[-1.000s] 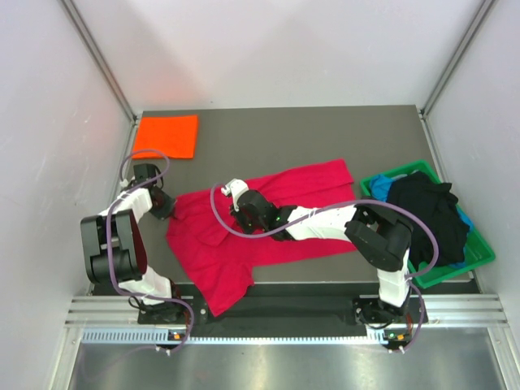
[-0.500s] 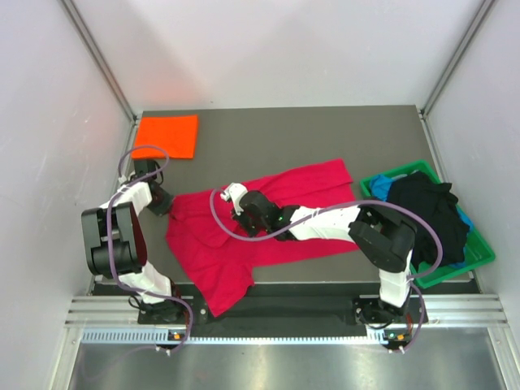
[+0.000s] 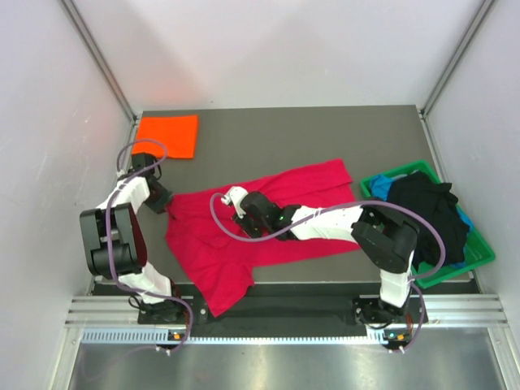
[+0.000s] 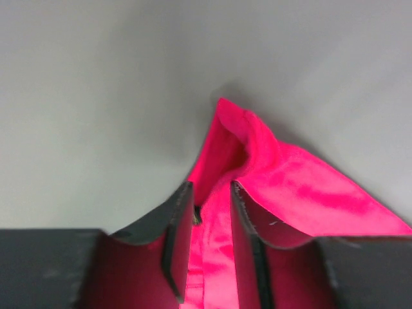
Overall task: Fold and stack the t-shirts
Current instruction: Fold the tshirt
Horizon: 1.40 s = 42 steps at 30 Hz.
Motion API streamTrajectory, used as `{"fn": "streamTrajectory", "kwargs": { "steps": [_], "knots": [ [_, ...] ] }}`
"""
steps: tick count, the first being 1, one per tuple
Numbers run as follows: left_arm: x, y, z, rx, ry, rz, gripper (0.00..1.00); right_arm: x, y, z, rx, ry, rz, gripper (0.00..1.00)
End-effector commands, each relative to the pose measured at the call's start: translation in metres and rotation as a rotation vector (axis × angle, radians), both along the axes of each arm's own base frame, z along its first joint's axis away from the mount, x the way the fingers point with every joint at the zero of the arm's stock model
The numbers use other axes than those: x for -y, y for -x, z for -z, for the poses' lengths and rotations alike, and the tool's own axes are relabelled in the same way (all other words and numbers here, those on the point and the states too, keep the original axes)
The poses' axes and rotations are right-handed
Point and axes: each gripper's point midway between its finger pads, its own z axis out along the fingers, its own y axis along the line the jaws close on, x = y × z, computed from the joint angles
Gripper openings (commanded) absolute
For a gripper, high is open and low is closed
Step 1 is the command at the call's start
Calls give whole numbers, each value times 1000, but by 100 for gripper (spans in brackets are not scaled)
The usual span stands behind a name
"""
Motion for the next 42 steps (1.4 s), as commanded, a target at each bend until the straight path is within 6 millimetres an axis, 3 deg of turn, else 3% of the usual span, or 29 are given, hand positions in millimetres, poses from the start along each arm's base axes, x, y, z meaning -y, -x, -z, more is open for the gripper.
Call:
{"fn": "streamTrajectory", "kwargs": {
  "steps": [1, 5, 8, 12, 13, 19, 26, 42],
  "knots": [
    [-10, -11, -49, 90, -59, 9, 35, -17, -4, -62, 62, -113, -10, 31],
    [-11, -31, -78, 180, -65, 27, 35, -37, 4, -69, 58, -150, -22, 33],
    [-1, -42, -78, 214, -11, 57, 33, -56, 9, -70, 52, -175, 0, 33],
    [13, -50, -60, 207, 67, 113, 29, -81, 17, -74, 64, -217, 28, 33],
    [13, -51, -48, 175, 79, 117, 27, -89, 22, -74, 62, -224, 27, 33],
    [-5, -44, -16, 62, 77, 76, 17, -115, 36, -64, 33, -263, 65, 36],
    [-16, -35, 13, 7, 72, 43, 14, -113, 41, -33, 19, -214, 106, 34],
    [-14, -41, 18, 19, 89, 47, 16, -122, 59, -10, 6, -186, 107, 40]
  ]
}}
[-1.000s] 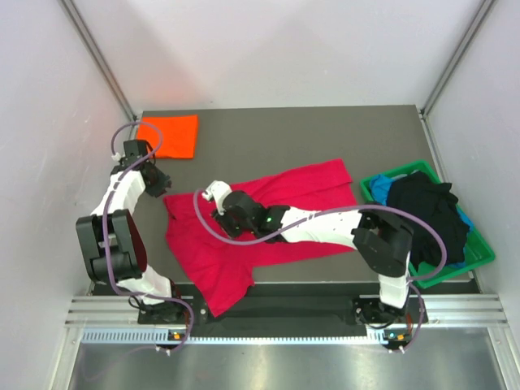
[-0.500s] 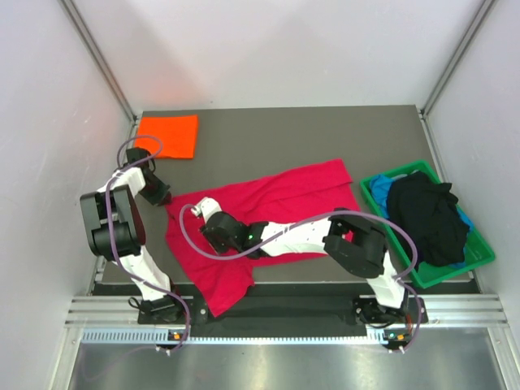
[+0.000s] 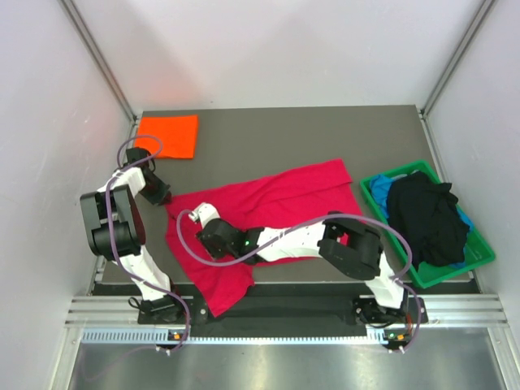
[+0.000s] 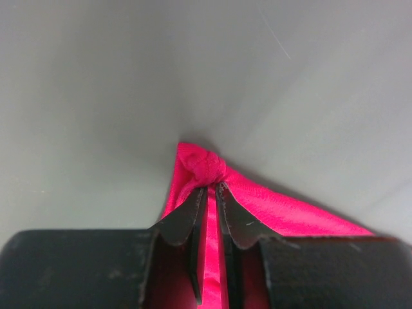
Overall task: Fold and stack the t-shirts
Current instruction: Fold the tshirt
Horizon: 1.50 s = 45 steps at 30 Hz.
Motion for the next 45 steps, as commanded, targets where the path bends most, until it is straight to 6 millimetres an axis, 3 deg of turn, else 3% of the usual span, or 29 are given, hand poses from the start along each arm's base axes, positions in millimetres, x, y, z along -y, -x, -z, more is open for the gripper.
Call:
{"fn": "streamTrajectory", "kwargs": {
  "steps": [1, 7, 11, 14, 18, 25, 36, 40, 41, 44, 45],
  "knots": [
    [-8, -8, 7, 19, -21, -2, 16, -15, 1, -2, 23, -15, 27, 40],
    [-8, -8, 9, 14, -21, -4, 16, -14, -8, 3, 63, 13, 64, 35],
    [-8, -6, 11, 8, -20, -10, 17, -6, -9, 10, 68, 60, 65, 15],
    [-10, -7, 11, 6, -30, -14, 17, -5, -6, -1, 73, 68, 51, 8],
    [-10, -7, 16, -2, -24, -17, 18, -9, 2, -27, 52, 33, 5, 6],
    [-10, -4, 20, -11, -23, -21, 18, -15, 22, -29, -51, -3, -50, 2],
    [-10, -3, 22, -25, -27, -17, 18, -28, 24, -15, -171, -92, 79, 7],
    [-11, -5, 21, -20, -27, -15, 19, -26, 24, -34, -161, -119, 74, 17],
    [-11, -6, 22, -18, -28, -15, 19, -24, 25, -47, -159, -137, 70, 28],
    [-10, -5, 25, -32, -24, -15, 21, -1, 23, -67, -164, -147, 72, 37],
    [-11, -5, 24, -34, -26, -14, 22, 10, 9, -69, -179, -154, 99, 37]
  ]
}}
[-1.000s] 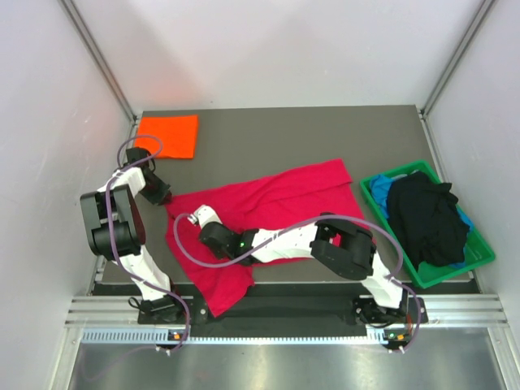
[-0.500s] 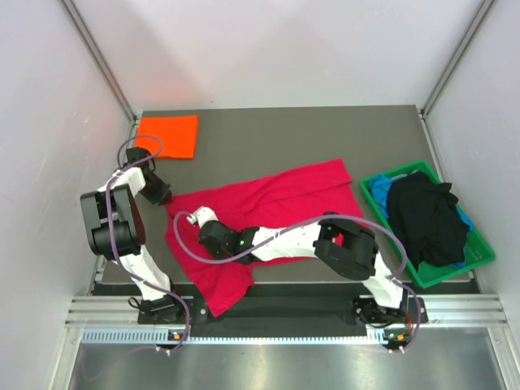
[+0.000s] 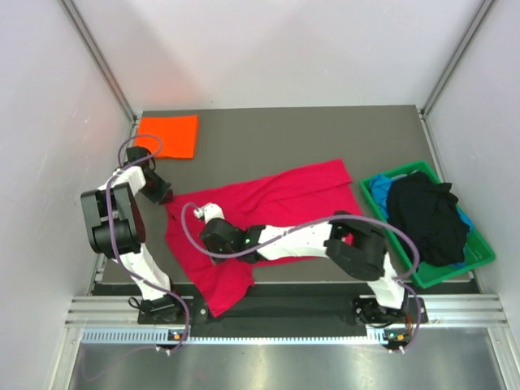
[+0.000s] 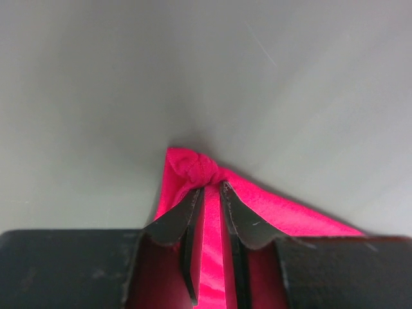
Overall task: Fold and stack the t-shirts
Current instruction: Fold the tshirt
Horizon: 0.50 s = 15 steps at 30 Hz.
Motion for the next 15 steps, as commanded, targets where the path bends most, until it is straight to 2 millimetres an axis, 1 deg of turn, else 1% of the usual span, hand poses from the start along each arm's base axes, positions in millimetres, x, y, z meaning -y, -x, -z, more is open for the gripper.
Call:
{"fn": "streamTrajectory", "kwargs": {
  "steps": [1, 2, 3, 4, 5, 6, 8, 9, 12, 13, 14, 15],
  "knots": [
    [-13, 2, 21, -46, -47, -11, 22, 12, -11, -77, -38, -168, 13, 37],
    [-13, 2, 15, -35, -50, -12, 22, 24, -16, -79, -59, -173, 23, 36],
    [-13, 3, 12, -29, -52, -13, 24, 37, -34, -76, -72, -165, 58, 35],
    [-13, 1, 7, -16, -56, -11, 24, 46, -43, -75, -69, -151, 89, 35],
    [-21, 1, -1, -3, -97, -27, 25, 56, -50, -72, -69, -132, 111, 34],
    [-22, -1, -7, 4, -104, -25, 27, 67, -65, -69, -71, -122, 151, 34],
    [-28, -2, -17, 8, -135, -32, 27, 78, -75, -61, -91, -119, 178, 33],
    [-30, -3, -22, 12, -148, -31, 28, 84, -88, -61, -92, -129, 210, 33],
    [-38, -3, -34, 26, -199, -31, 30, 93, -105, -48, -120, -122, 273, 33],
    [-39, -2, -35, 25, -206, -26, 30, 93, -106, -45, -136, -126, 289, 33],
    [-41, -2, -41, 41, -214, -31, 31, 92, -108, -40, -146, -121, 297, 33],
    [-39, 0, -42, 43, -214, -30, 32, 90, -108, -37, -153, -120, 301, 33]
  ]
}}
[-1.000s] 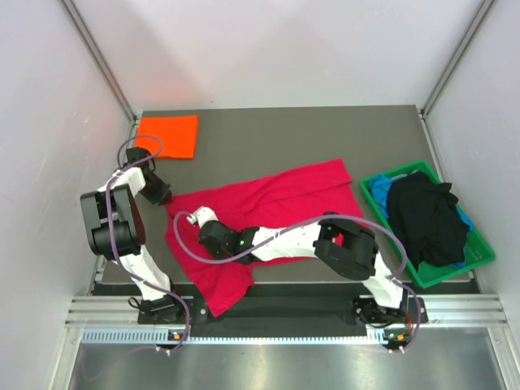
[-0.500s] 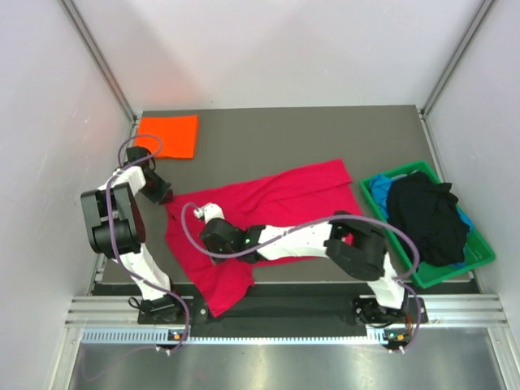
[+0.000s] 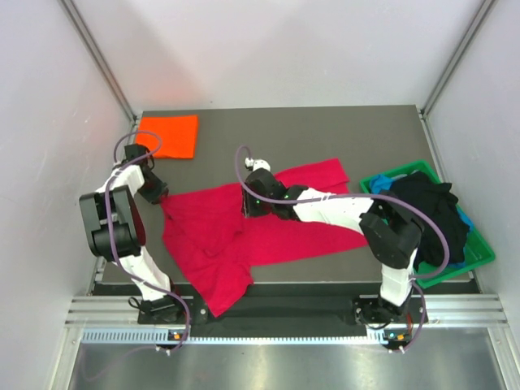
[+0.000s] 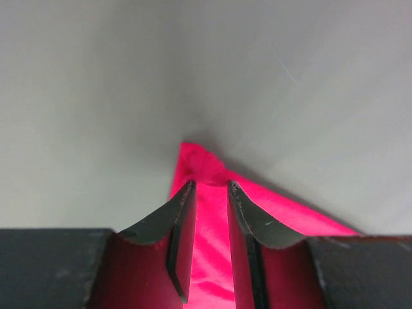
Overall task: Fold and stack the t-shirts
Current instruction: Fold the tshirt
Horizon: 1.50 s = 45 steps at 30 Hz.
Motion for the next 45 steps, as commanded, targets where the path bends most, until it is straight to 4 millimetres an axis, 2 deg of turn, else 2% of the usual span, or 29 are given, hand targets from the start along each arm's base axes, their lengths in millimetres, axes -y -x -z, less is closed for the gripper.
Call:
{"fn": "streamTrajectory", "kwargs": {
  "steps": [1, 2, 5, 12, 13, 18, 22, 25, 35, 36, 40, 45],
  "knots": [
    [-20, -5, -34, 76, -105, -14, 32, -13, 7, 11, -57, -29, 10, 33],
    [-19, -5, -40, 97, -105, -15, 33, -12, 7, 18, -70, -21, 19, 33],
    [-14, -3, -40, 115, -83, -10, 34, -18, 8, 20, -77, -64, 33, 32],
    [-3, -4, -43, 145, -31, 17, 33, -14, 12, 36, -123, -84, 86, 27],
    [0, -4, -38, 134, -19, 19, 33, -13, 15, 42, -135, -82, 87, 27],
    [3, 3, -15, 90, 7, 10, 29, -24, 22, 41, -141, -137, 65, 27],
    [12, 9, 8, 38, 58, 13, 25, -27, 29, 48, -156, -143, 58, 27],
    [10, 12, 14, 16, 56, 6, 24, -27, 30, 50, -156, -152, 70, 27],
    [2, 11, 14, 1, 16, -5, 24, -34, 34, 56, -170, -143, 69, 27],
    [1, 10, 17, -4, 17, -5, 24, -33, 35, 58, -172, -139, 68, 26],
    [0, -3, 19, 8, 25, -5, 23, -19, 35, 58, -163, -70, 93, 0],
    [-2, -1, 29, -42, 23, -16, 23, -9, 25, 38, -85, -24, 111, 0]
  ]
}}
